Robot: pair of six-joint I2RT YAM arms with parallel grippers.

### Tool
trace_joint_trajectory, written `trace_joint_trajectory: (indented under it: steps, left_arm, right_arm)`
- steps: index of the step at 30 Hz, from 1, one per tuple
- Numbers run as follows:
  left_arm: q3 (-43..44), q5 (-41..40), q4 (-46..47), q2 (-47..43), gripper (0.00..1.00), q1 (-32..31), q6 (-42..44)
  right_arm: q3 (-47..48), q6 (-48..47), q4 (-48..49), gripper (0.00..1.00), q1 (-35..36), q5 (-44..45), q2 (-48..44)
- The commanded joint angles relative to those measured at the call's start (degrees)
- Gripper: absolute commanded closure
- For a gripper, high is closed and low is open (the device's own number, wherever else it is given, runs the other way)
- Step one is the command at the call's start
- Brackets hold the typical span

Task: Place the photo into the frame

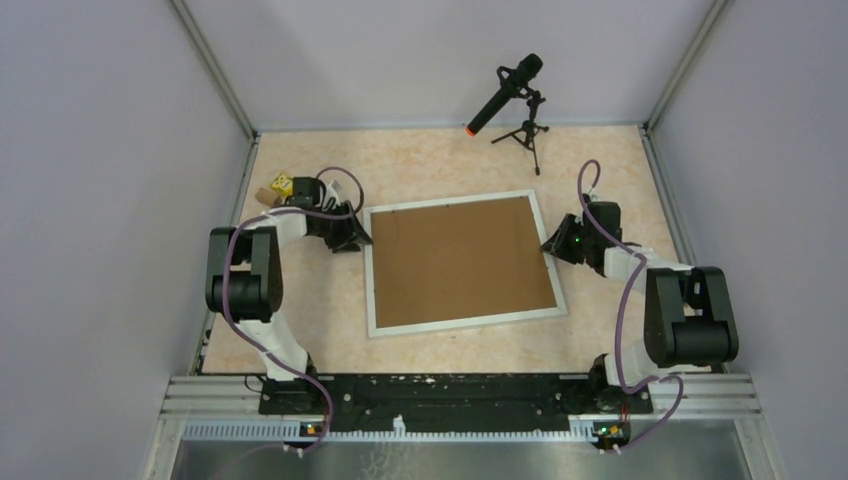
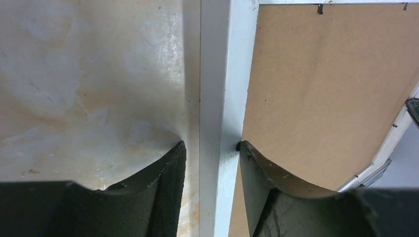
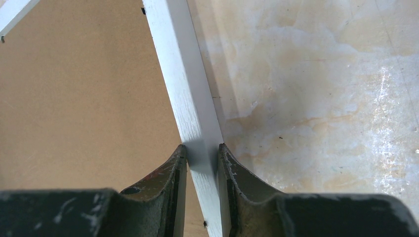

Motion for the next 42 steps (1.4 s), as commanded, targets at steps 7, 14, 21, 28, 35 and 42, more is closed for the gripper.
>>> trace_joint_trajectory:
  steps: [7, 14, 21, 28, 35, 42]
  left_arm:
    - [0.01, -11.61, -2.43, 5.64, 0.49, -6.04, -1.9]
    - [1.49, -14.08, -4.3, 5.7, 0.51, -6.7, -0.7]
    - [-2.27, 9.76, 7.5, -2.26, 0.32, -4.19, 1.12]
    - [-6.92, 12.06, 10.86, -6.34, 0.43, 1.88, -0.41]
    - [-5.77, 9.81, 10.48, -3.61, 0.57, 2.01, -1.58]
    - [-4.06, 4.6, 7.2, -1.31, 0.64, 1.92, -2.55]
  right_arm:
    - [-1.84, -0.53, -2.74, 0.92, 0.5, -2.17, 0.79]
    - [-2.01, -0.62, -2.74, 0.92, 0.52, -2.35, 0.43]
    - [-2.63, -0.62, -2.75, 0.92, 0.5, -2.31, 0.44]
    - [-2.8, -0.62, -2.75, 0.92, 0.5, -2.48, 0.68]
    - [-2.79, -0.71, -2.75, 0.93, 0.5, -2.49, 0.73]
    - [-2.5, -0.8, -2.74, 0.93, 0.55, -2.75, 0.85]
